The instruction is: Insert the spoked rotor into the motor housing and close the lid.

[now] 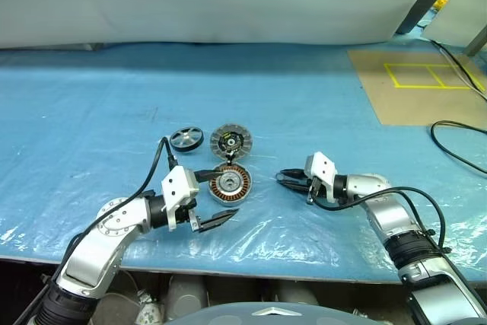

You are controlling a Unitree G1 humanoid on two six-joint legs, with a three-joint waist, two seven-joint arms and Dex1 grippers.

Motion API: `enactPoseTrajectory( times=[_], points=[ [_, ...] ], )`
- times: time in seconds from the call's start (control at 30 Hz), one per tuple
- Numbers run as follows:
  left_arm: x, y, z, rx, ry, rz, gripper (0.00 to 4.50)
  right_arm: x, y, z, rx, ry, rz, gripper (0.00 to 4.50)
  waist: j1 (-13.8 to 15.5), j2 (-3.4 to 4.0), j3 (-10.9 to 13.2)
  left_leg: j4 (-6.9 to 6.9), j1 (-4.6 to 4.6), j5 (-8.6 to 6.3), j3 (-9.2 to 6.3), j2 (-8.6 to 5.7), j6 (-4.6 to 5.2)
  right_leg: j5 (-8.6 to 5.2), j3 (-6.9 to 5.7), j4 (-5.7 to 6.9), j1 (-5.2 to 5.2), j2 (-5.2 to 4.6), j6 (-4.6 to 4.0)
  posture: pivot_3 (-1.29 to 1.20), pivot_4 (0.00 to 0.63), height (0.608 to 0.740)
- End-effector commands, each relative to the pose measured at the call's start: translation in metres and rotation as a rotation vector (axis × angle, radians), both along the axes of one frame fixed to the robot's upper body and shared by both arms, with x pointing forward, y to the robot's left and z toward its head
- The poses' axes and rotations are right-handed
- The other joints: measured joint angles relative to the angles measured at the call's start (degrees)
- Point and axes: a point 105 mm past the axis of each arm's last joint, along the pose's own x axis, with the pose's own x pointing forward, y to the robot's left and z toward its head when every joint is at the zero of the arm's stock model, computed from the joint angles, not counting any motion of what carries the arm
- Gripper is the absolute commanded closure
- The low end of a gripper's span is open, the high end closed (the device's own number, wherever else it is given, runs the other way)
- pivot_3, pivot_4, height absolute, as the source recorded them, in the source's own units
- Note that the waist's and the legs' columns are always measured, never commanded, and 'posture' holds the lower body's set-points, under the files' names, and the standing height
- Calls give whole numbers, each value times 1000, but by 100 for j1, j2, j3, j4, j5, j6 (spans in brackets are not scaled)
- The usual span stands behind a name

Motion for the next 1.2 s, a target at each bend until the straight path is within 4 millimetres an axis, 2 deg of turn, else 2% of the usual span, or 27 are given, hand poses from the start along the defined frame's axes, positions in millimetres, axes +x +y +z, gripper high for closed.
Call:
enactPoseTrajectory(
  times=[0.03,0.2,0.3,0.53,0.7,0.8,1.0,1.2],
  points=[
    [1,2,10,-15,-37,6,0,-12,-12,-26,-86,120,-34,3844,-1,1,0,-3,-3,0,0,-1,0,7,0,-1,-2,0,-13,0,150,740],
    [2,5,10,-14,-42,20,0,-15,-8,-23,-88,121,-27,3844,-3,1,0,-17,-19,0,1,-3,-1,6,0,-10,-20,0,-17,0,150,740],
    [3,7,11,-15,-46,31,0,-11,-6,-11,-64,109,-41,3844,-2,1,1,-31,-19,0,2,-5,-1,4,0,-15,-24,0,-18,0,150,740],
    [6,13,17,-7,-83,66,0,-3,7,28,-28,31,21,3844,-5,16,11,-36,-41,1,5,-6,-1,0,0,-13,-51,2,-21,0,150,740],
    [1,12,15,4,-87,58,0,-2,30,65,-19,-24,116,3844,-41,28,19,-32,-90,4,7,-7,-4,4,0,1,-104,3,-19,0,150,740],
    [-1,14,14,2,-80,73,0,-3,42,78,-15,-39,163,3844,-30,36,23,-31,-97,11,5,-2,-15,15,-2,10,-113,10,-1,0,150,740],
    [-2,16,18,-4,-85,102,0,-8,56,87,-19,-11,264,3844,-8,44,30,-30,-106,14,5,-6,-21,15,-4,8,-112,5,0,0,150,740],
    [-2,22,17,9,-91,124,0,-9,71,85,-25,5,352,3844,-37,46,31,-17,-103,14,4,-2,-22,14,-4,17,-112,6,-5,0,150,740]
  ],
)
